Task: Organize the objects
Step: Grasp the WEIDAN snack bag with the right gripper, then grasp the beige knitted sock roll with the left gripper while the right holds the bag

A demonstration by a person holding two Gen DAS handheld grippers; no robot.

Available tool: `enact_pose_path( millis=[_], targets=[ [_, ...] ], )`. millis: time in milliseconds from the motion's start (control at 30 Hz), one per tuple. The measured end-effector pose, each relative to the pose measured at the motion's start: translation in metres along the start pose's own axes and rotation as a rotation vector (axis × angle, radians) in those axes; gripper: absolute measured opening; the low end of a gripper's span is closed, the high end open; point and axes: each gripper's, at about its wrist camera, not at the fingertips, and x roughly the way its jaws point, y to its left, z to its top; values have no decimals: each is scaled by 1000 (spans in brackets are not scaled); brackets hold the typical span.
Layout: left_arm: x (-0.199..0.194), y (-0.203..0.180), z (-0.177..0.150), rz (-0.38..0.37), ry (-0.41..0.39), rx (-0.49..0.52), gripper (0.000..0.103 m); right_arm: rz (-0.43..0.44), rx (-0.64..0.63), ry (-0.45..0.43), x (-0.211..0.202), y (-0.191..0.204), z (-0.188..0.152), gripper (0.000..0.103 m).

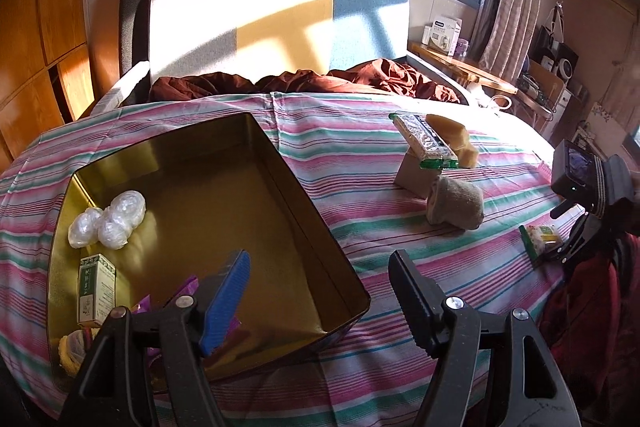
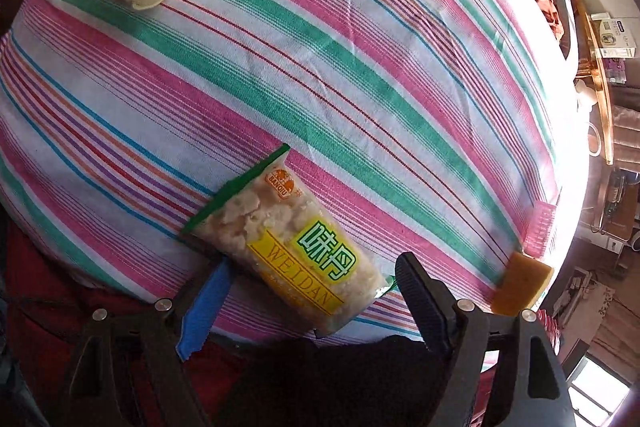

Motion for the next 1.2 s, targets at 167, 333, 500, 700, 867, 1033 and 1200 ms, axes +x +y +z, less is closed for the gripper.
enact_pose_path(
  millis=[167, 333, 500, 700, 867, 1033, 1200],
  targets=[
    [10, -19, 4, -37, 16, 29, 73, 32, 149, -140, -22, -24, 11, 38],
    [28, -42, 9, -82, 48, 47, 73, 48, 377, -215, -27, -45, 33, 32],
    [46, -65, 11, -114, 81, 82, 73, 64, 535, -262, -23, -57, 37, 33],
    [74, -92, 20, -139, 108, 113, 75, 252, 705, -335, -16, -96, 10, 37],
    [98, -116, 31, -174, 107, 141, 79, 503, 872, -453, -2, -141, -14, 61],
    [128, -135, 40, -176, 129, 171, 88, 570, 941, -490, 6, -150, -29, 62],
    [151, -149, 45, -168, 137, 185, 89, 569, 942, -500, -4, -130, -30, 64]
  ],
)
